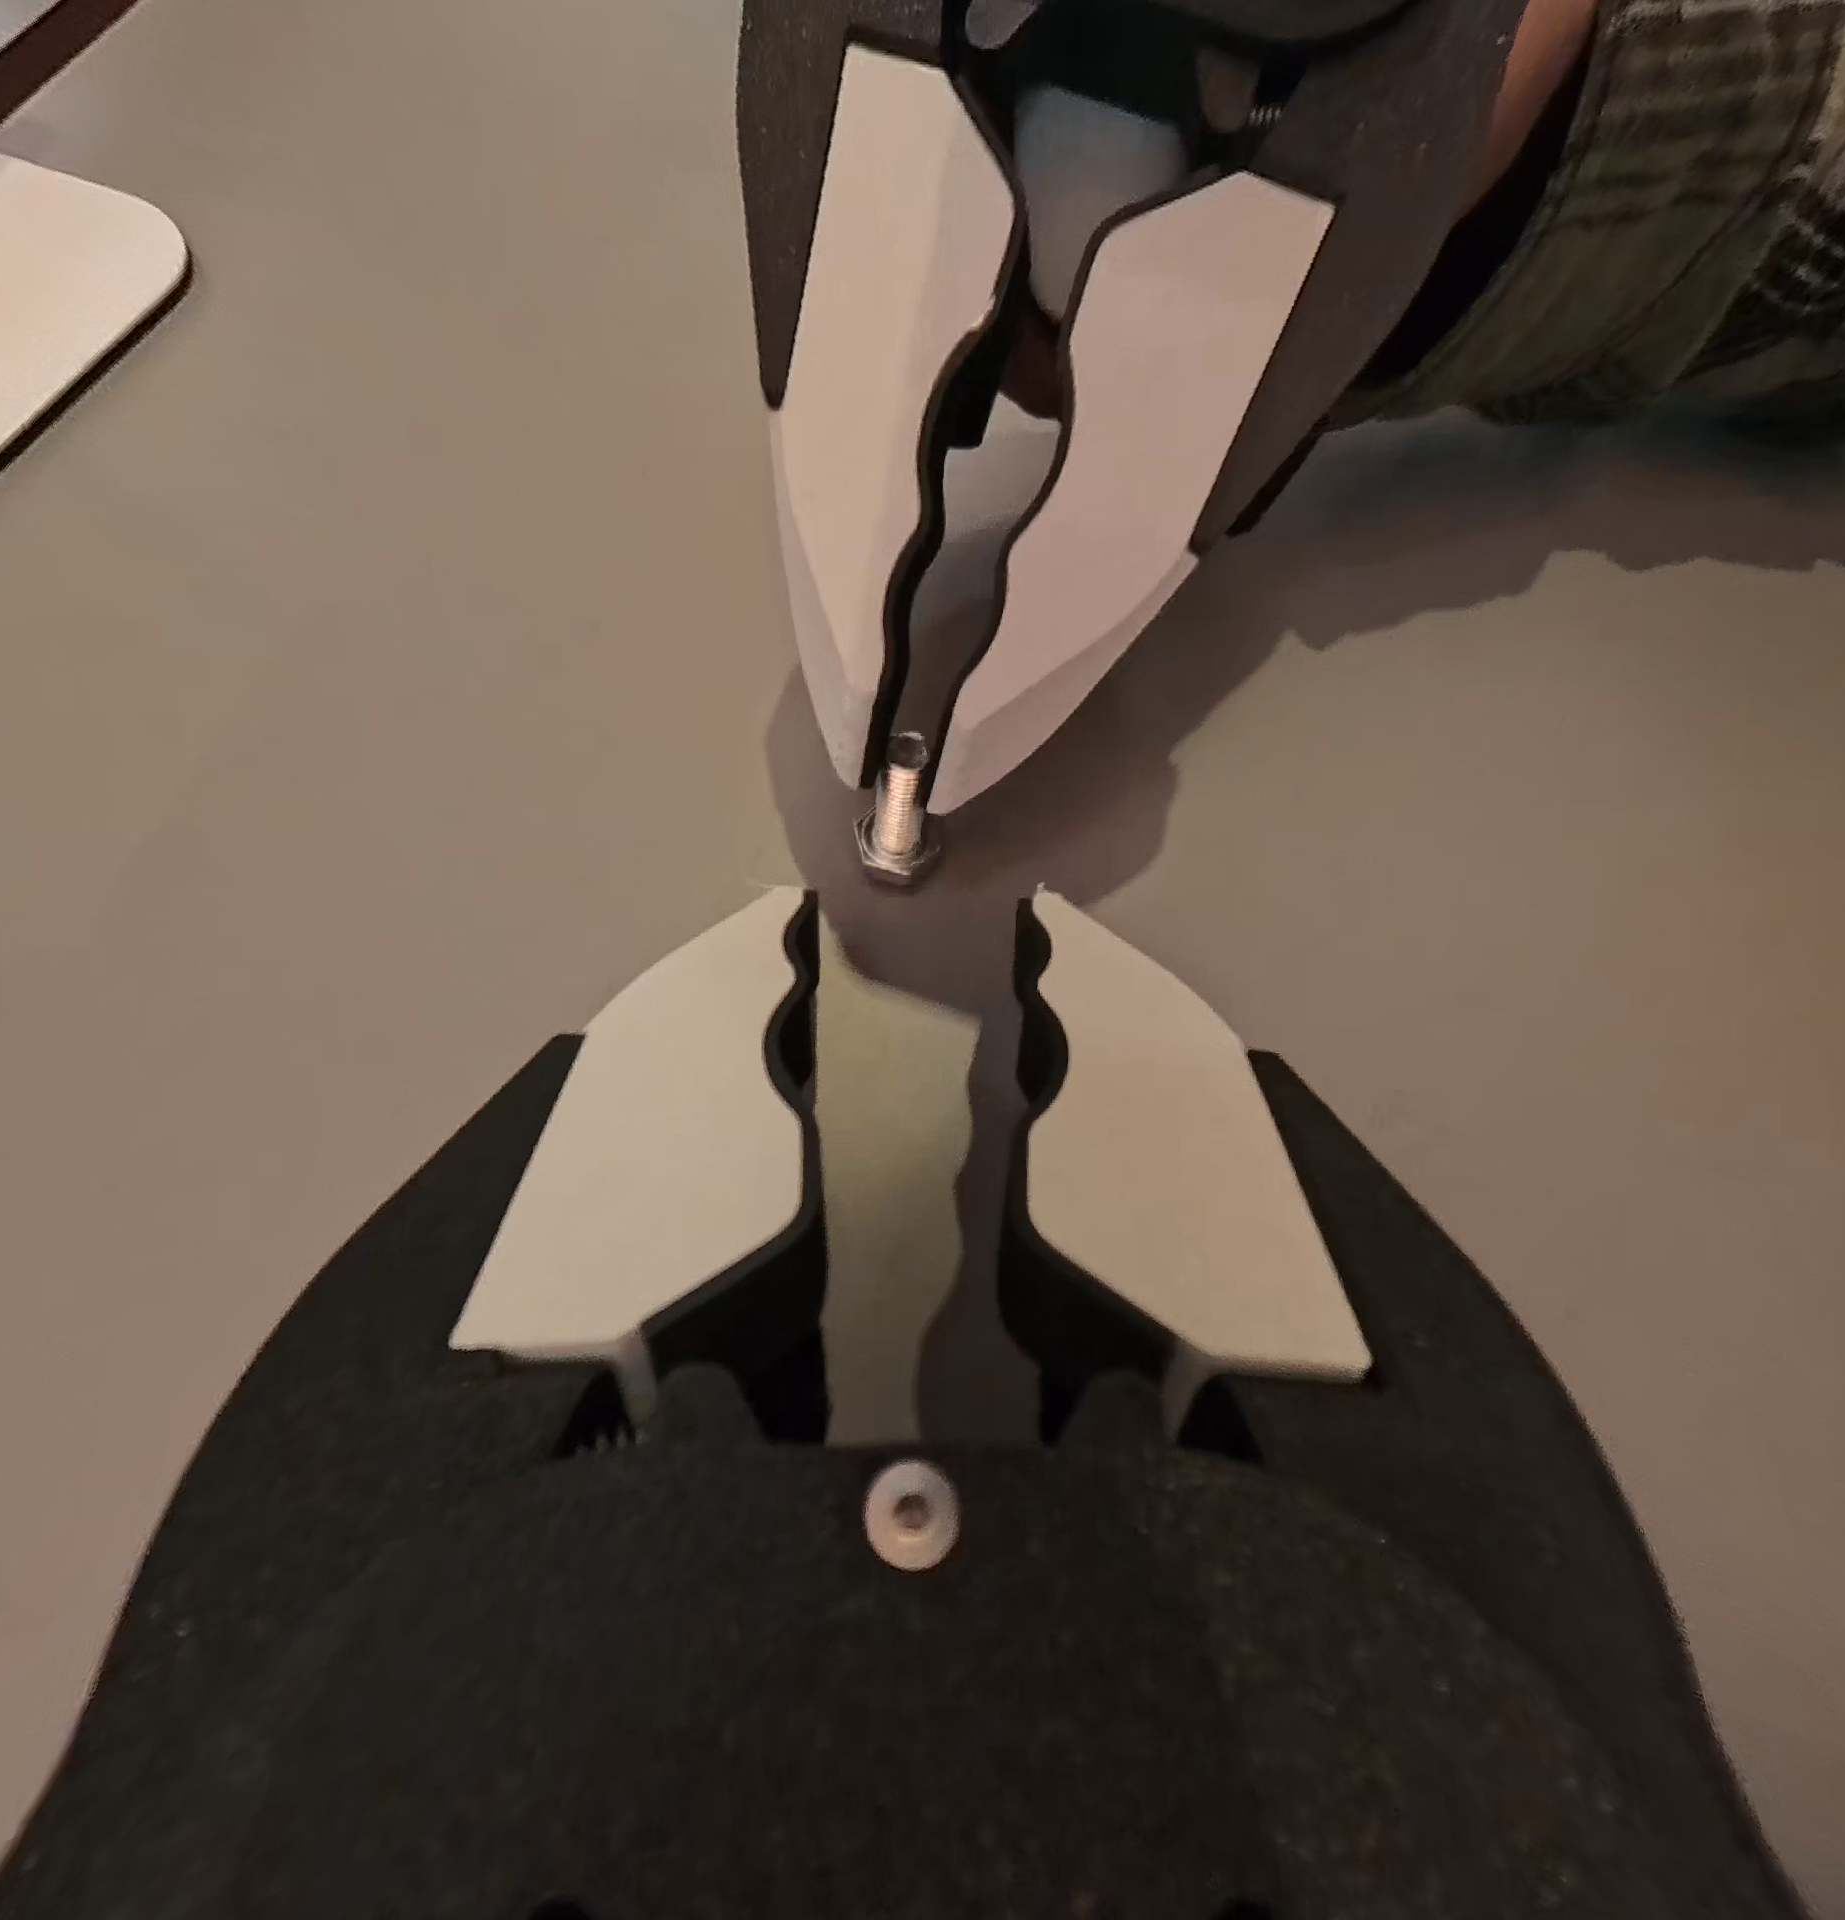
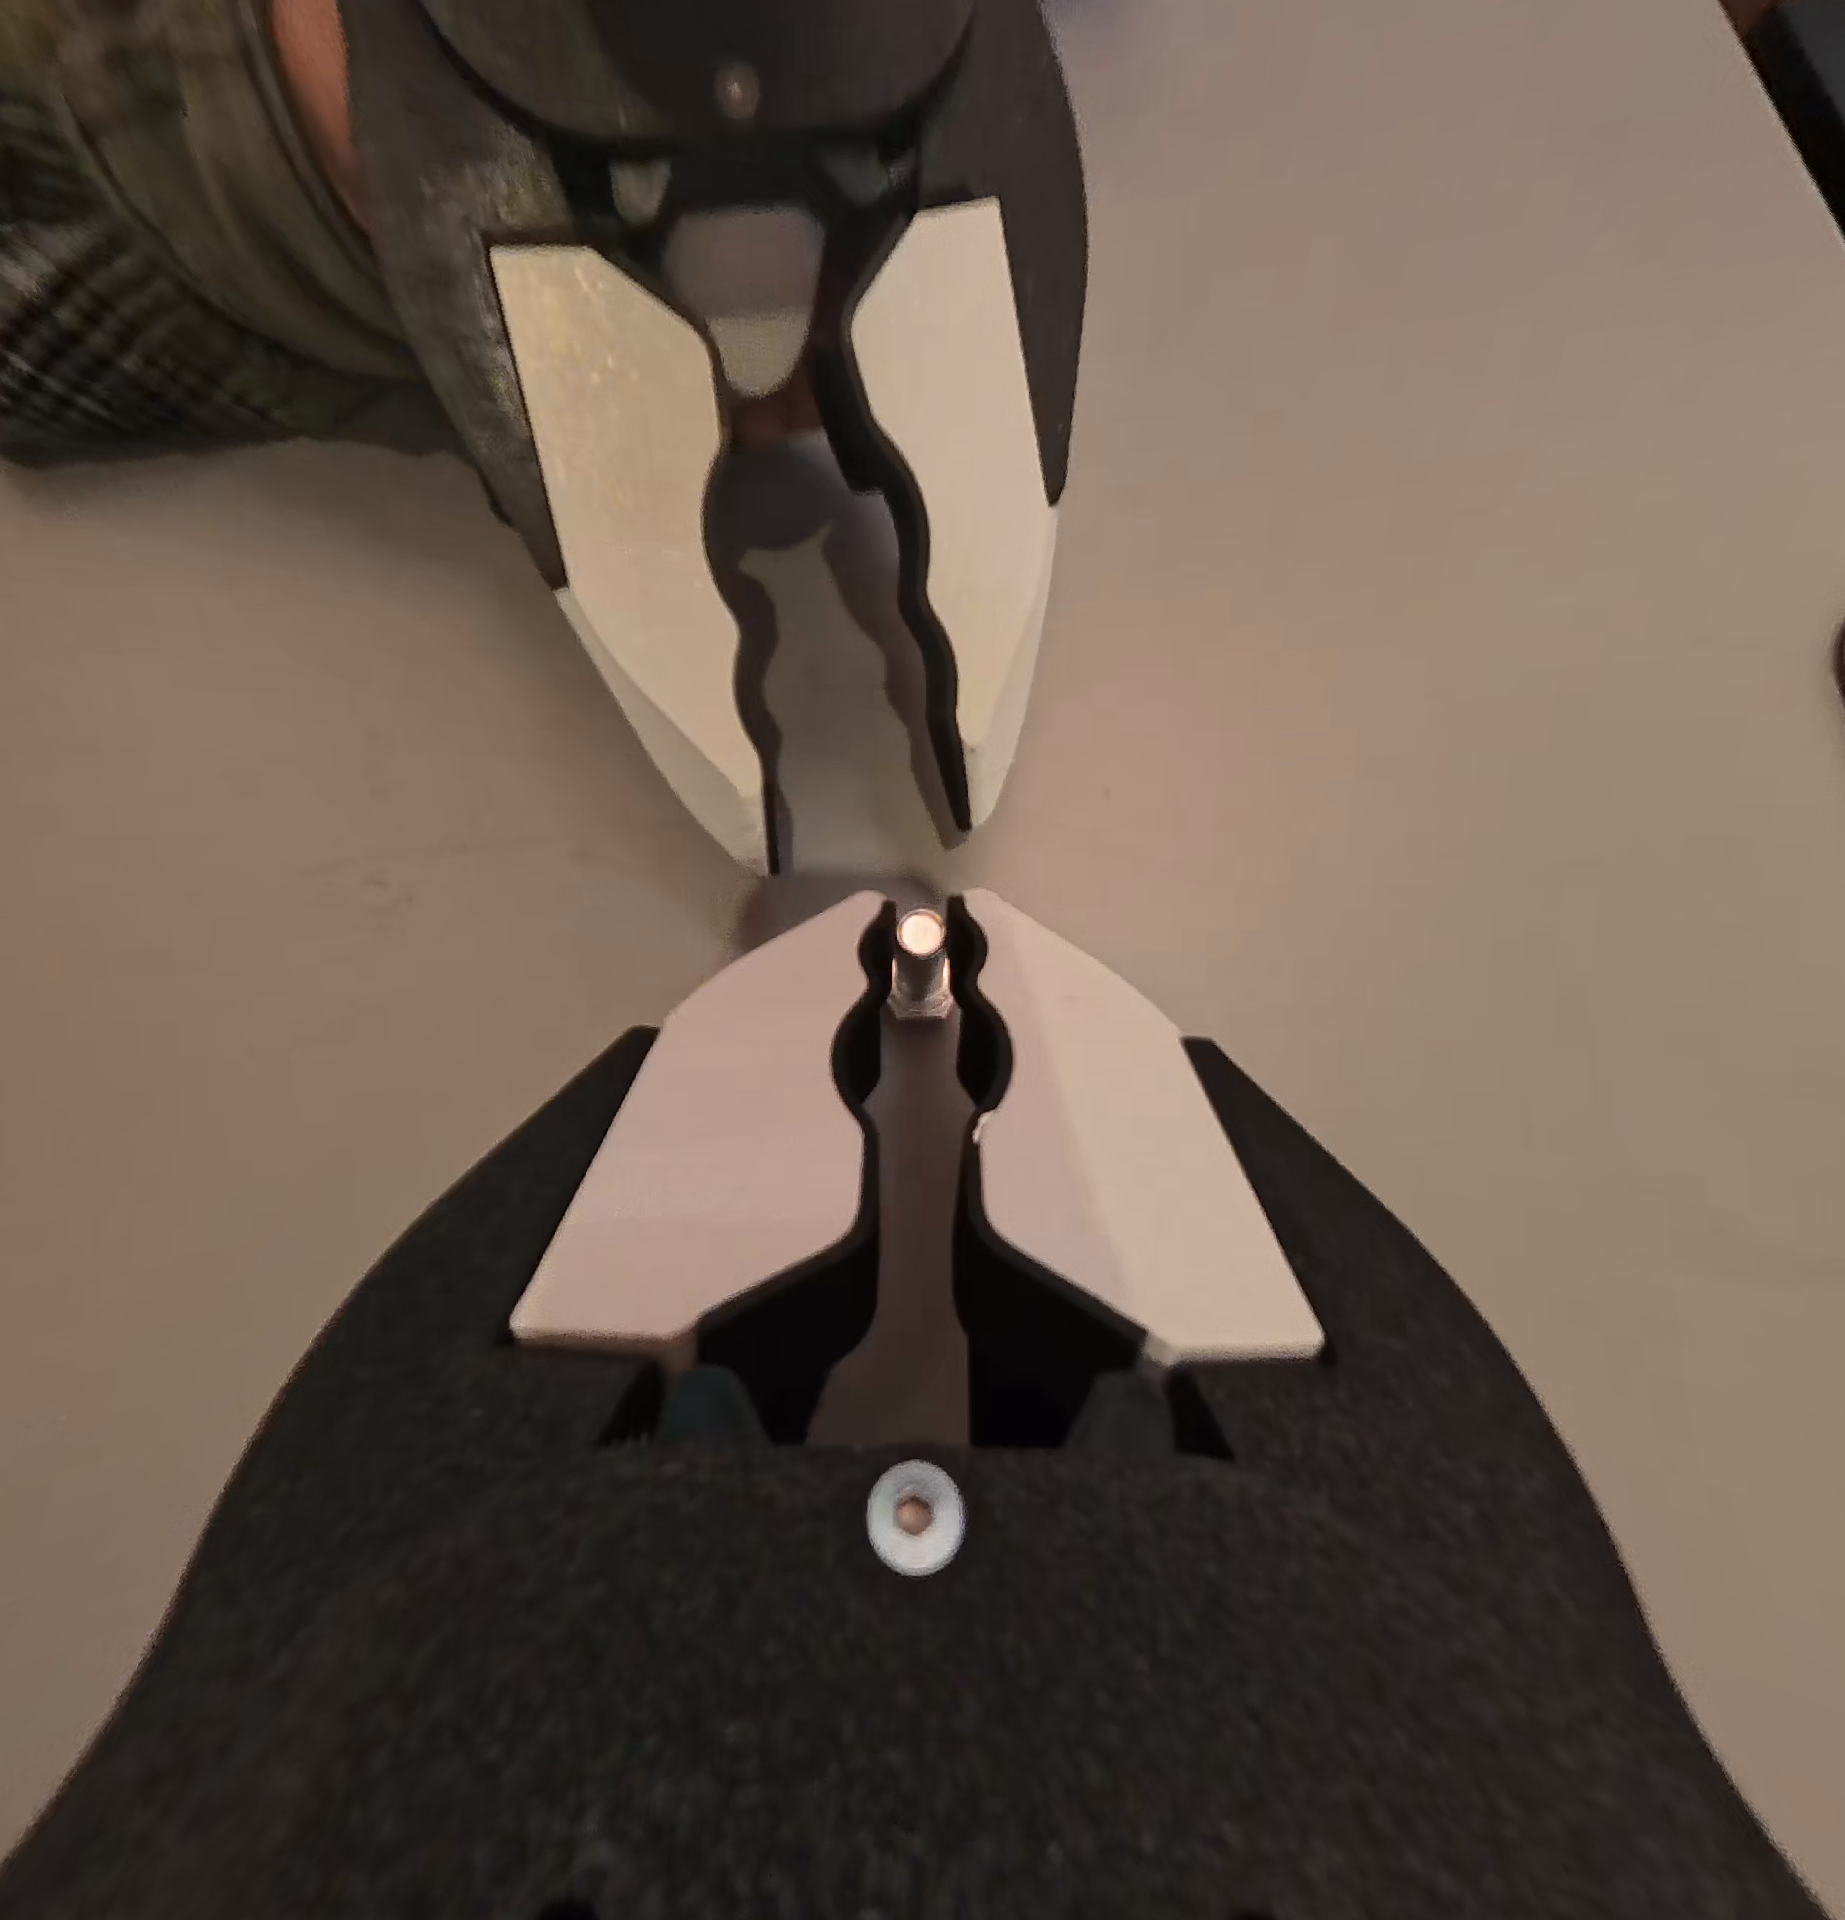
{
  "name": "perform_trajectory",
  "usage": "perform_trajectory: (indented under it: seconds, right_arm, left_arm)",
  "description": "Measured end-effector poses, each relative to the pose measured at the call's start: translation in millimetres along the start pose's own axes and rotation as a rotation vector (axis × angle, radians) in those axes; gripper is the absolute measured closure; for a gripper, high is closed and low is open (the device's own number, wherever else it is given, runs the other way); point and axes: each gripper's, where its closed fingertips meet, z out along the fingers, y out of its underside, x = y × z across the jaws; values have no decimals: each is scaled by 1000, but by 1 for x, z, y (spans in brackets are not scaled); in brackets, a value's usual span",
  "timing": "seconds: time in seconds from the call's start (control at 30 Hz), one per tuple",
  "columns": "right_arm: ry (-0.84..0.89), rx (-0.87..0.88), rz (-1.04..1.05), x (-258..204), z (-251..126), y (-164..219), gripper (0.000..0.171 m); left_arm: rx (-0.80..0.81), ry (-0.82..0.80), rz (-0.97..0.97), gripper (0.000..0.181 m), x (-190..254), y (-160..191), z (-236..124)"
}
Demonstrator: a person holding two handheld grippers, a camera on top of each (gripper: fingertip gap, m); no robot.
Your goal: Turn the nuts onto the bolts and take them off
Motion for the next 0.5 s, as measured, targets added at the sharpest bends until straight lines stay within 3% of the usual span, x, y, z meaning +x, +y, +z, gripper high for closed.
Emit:
perform_trajectory:
  seconds: [0.03,0.27,0.5]
  right_arm:
    - [-9,25,10,0,-4,-4,162]
    - [-89,202,15,-7,-34,-47,162]
    - [-125,263,-23,-11,-50,-73,162]
  left_arm:
    - [13,2,-9,144,0,-2,1]
    - [199,8,-33,141,1,-31,-6]
    - [357,16,75,149,15,-58,-21]
